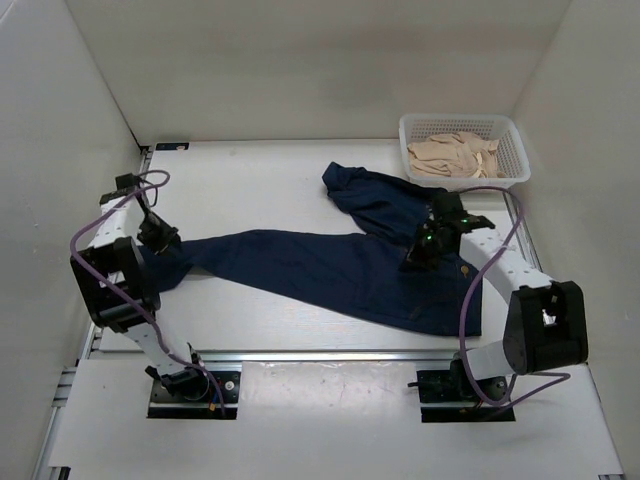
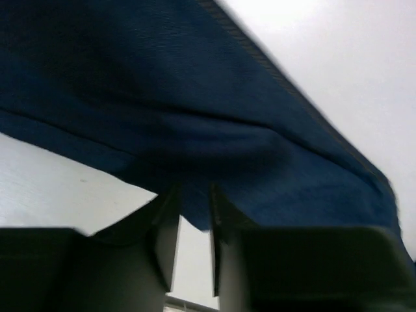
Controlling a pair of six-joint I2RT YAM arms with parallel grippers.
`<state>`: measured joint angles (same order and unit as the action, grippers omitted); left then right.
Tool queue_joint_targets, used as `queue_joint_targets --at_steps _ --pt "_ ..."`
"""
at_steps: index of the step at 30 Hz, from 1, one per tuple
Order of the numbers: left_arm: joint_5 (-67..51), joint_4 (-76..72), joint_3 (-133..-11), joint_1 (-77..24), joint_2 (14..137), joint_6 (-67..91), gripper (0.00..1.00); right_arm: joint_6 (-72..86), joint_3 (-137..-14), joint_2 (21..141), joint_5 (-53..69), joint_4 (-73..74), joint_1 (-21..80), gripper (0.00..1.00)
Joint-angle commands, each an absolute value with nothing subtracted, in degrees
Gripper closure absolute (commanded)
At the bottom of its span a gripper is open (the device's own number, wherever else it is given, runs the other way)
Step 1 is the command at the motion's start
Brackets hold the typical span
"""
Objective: Fold and stack the trousers
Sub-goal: Flatten the trousers out
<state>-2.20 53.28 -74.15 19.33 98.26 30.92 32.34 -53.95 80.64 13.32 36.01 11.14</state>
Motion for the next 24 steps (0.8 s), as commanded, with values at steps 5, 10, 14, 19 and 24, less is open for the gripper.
queue_joint_targets --at_steps 5,10,14,19,24 --pt "2.20 51.33 -71.46 27.51 103.26 32.26 0.80 36.12 -50.19 81.12 10.46 31.11 18.11 0.86" --pt "2.28 50.54 -77.59 25.76 113.26 32.17 0.81 36.12 -50.79 81.12 9.84 31.20 18.11 0.85" --pt "3.87 52.55 -82.87 25.22 119.43 32.17 0.81 34.90 -53.61 81.74 9.06 34.36 17.58 0.82" --pt "6.32 58.00 -94.02 25.22 124.80 31.56 0.82 33.84 -54.93 78.14 5.19 39.54 15.12 0.81" --pt "19.66 67.48 -114.58 21.89 127.88 30.23 0.78 30.06 -57.39 72.60 -0.61 44.55 9.94 0.79"
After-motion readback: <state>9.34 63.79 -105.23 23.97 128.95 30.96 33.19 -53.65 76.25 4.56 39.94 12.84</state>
